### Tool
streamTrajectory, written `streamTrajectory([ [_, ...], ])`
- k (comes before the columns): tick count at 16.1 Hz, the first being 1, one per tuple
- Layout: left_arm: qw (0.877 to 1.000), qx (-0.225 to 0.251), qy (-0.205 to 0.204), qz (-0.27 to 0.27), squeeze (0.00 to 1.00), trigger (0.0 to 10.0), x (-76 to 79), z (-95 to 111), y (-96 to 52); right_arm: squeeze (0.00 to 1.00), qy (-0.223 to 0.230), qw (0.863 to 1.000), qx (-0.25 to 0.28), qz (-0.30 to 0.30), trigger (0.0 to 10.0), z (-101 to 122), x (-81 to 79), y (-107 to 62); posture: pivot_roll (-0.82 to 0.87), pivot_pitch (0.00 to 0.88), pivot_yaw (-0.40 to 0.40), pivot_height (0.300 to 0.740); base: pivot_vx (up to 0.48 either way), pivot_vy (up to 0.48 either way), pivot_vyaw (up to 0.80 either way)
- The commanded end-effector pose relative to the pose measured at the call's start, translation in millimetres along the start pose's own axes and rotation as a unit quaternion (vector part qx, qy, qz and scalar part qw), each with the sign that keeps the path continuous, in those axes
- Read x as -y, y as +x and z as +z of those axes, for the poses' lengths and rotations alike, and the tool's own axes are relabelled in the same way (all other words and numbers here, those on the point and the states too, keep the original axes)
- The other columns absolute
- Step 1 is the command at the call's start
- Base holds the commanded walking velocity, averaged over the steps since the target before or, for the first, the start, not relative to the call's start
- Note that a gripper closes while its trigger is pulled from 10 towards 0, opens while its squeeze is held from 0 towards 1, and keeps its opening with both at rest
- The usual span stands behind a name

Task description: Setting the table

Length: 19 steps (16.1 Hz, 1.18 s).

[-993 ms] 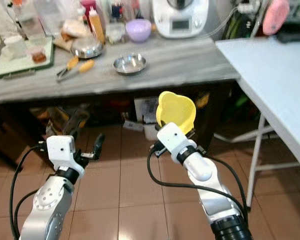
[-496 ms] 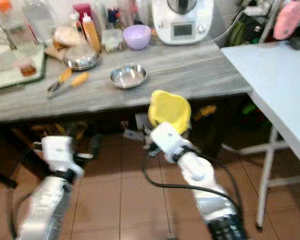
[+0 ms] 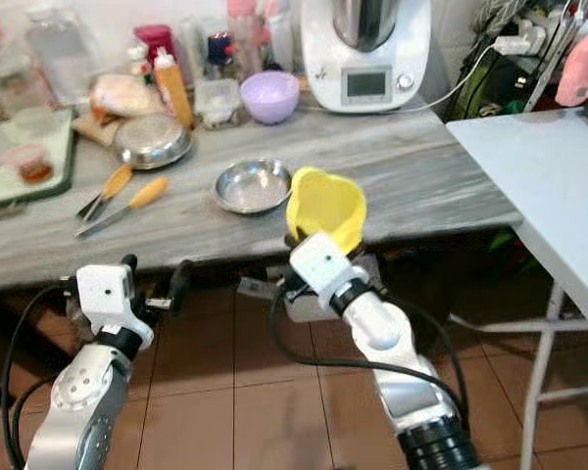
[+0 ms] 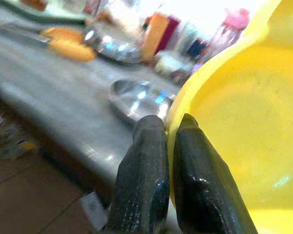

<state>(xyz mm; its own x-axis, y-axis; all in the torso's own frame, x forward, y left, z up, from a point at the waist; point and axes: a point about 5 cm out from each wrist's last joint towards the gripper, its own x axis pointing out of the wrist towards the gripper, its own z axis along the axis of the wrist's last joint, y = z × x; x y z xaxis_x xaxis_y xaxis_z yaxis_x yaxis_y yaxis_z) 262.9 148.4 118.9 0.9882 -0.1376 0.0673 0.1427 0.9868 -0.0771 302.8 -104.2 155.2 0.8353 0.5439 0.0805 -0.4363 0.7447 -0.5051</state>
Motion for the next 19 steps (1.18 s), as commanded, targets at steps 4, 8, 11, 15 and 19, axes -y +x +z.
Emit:
streamTrajectory([
  [4,1.0,0.014,0.007,-0.007,0.0,10.0,1.9,10.3,4.3,0.0,-0.007,1.0,0.018,-0.024,10.0,9.8,9.5,-0.3,-0.13,0.078,0.075,0.74,0.441,0.0,0.0],
  [8,1.0,0.008,0.005,-0.009,0.0,10.0,4.4,8.0,3.9,0.0,-0.007,0.999,0.016,-0.027,10.0,9.7,10.9,-1.1,-0.13,0.077,0.078,0.74,0.436,0.0,0.0],
  [11,1.0,0.004,0.006,-0.007,0.0,10.0,3.1,6.8,3.7,0.0,-0.007,1.0,0.02,-0.022,10.0,11.5,10.2,0.1,-0.13,0.076,0.076,0.74,0.428,0.0,0.0],
  [15,1.0,0.0,0.012,-0.004,0.0,10.0,0.7,5.4,1.3,0.0,-0.006,1.0,0.024,-0.015,10.0,13.3,7.6,0.5,-0.13,0.079,0.072,0.74,0.344,0.0,0.0],
  [19,1.0,-0.001,0.012,0.003,0.0,10.0,-2.5,5.1,-0.2,0.0,-0.008,1.0,0.024,-0.011,10.0,13.1,7.5,0.3,-0.13,0.08,0.072,0.74,0.142,0.0,0.0],
])
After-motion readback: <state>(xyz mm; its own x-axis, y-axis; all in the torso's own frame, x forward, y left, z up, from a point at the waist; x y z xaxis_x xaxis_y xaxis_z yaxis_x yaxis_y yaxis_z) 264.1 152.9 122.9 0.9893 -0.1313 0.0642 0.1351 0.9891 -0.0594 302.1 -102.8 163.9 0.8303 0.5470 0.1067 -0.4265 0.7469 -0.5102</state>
